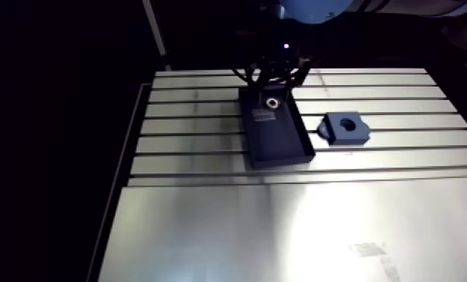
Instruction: Pick up the bearing and press it into the housing until flush.
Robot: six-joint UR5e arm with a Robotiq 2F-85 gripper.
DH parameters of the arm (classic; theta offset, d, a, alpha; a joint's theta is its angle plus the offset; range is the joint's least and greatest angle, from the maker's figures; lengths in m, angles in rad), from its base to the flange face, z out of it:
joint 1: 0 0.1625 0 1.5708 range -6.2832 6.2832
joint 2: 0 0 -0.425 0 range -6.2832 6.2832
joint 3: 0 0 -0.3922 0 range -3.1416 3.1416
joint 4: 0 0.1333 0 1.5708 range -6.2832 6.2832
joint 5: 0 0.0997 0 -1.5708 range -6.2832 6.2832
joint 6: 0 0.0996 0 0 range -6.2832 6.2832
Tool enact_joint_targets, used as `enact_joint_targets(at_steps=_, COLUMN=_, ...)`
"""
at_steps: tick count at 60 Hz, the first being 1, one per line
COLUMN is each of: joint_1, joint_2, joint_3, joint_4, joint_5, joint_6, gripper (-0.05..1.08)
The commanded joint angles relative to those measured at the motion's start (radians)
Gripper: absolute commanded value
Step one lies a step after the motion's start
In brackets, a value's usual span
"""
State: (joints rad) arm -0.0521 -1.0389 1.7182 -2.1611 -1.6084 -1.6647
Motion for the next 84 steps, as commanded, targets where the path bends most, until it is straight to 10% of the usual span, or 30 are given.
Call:
enact_joint_targets(at_steps=1, joint_1=0.0, joint_2=0.003, joint_3=0.002, joint_4=-0.012, joint_5=0.0, joint_6=0.0, gripper=0.34)
enact_joint_targets(at_steps=84, joint_1=0.0, joint_2=-0.003, joint_3=0.019, joint_4=-0.015, joint_5=0.0, joint_6=0.0, gripper=0.4)
